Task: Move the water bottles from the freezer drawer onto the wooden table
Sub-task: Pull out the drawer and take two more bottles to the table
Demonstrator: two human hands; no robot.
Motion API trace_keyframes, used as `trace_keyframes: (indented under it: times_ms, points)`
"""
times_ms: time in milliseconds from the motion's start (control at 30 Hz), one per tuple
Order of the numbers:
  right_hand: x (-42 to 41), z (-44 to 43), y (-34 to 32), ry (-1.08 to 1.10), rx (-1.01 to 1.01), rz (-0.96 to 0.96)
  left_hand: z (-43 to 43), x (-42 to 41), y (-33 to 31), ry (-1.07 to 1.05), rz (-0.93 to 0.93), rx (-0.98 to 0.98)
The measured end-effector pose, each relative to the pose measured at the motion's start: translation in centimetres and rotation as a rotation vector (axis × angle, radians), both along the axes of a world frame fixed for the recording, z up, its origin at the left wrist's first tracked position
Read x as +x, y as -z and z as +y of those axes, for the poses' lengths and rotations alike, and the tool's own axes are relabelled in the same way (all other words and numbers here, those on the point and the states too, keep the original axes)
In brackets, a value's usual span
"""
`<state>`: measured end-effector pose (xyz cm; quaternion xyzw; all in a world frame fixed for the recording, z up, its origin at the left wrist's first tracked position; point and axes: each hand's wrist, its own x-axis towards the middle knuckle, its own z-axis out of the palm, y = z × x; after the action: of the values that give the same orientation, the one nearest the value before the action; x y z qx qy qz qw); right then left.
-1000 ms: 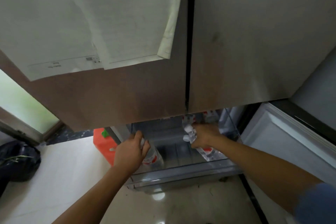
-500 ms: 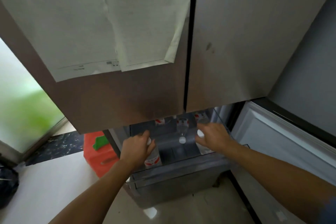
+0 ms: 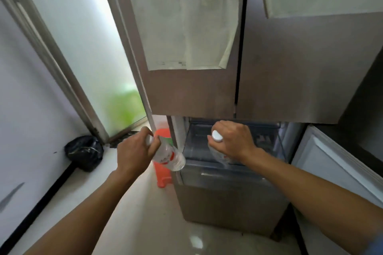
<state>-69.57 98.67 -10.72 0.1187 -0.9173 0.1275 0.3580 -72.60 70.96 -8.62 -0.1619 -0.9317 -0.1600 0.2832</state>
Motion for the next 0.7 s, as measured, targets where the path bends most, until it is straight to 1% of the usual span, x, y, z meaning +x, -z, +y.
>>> trace_keyframes:
  times_ms: [67, 133, 233, 333, 500, 700]
  points:
    - [0.5, -3.0, -0.8, -0.059, 0.009, -0.021, -3.4, 3.0, -0.2, -0.084, -0.009, -0.054]
    - [1.4, -6.5, -1.2, -0.13, -0.001, -0.054, -7.3, 5.9, 0.3, -0.174, -0.088, -0.098]
    - [2.9, -13.0, -0.3, -0.244, 0.02, -0.143, -14.1, 10.9, 2.1, -0.306, -0.242, -0.103]
    - [4.9, -20.7, 0.8, -0.37, 0.059, -0.262, -21.4, 17.2, 3.6, -0.444, -0.304, -0.087]
    - [9.4, -36.2, 1.7, -0.588, 0.127, -0.312, -33.3, 28.9, 4.1, -0.681, -0.344, -0.044]
    - [17.8, -56.3, 3.9, -0.781, 0.168, -0.363, -47.4, 42.7, 4.8, -0.893, -0.391, -0.048]
